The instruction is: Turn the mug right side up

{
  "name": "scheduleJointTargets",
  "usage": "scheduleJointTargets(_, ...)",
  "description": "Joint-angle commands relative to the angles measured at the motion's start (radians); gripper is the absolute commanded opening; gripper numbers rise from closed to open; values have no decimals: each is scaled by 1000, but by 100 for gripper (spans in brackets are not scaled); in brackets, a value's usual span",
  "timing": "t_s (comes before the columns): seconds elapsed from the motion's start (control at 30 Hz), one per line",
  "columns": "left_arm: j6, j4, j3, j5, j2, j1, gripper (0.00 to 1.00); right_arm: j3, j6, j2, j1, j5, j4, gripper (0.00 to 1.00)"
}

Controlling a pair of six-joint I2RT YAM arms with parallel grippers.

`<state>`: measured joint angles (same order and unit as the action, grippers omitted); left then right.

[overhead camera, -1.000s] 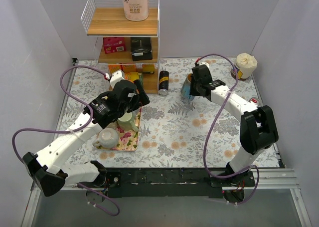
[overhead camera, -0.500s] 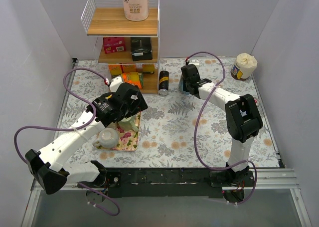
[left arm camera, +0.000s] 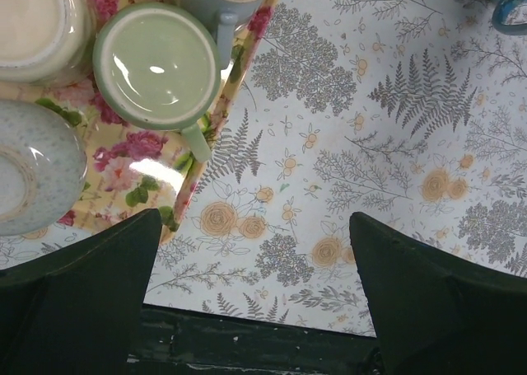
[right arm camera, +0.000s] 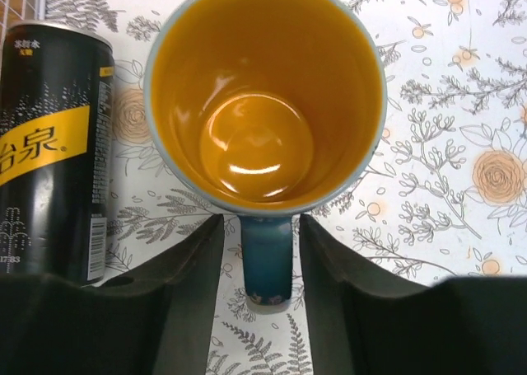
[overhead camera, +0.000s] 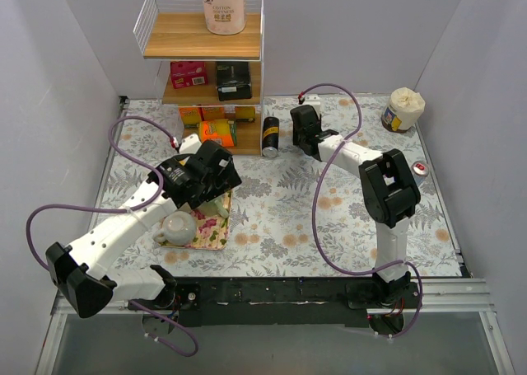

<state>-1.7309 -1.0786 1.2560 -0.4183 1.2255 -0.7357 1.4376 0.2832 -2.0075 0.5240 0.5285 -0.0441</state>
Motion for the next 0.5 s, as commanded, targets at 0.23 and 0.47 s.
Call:
scheduleJointTargets(0.23, -78, -43, -61, -7, 20, 4, 98, 40, 119, 114, 2, -31, -94, 67)
scheduleJointTargets(0.47, -153, -37, -109, -52, 48, 4, 98, 96, 214, 206, -5, -145, -335, 89)
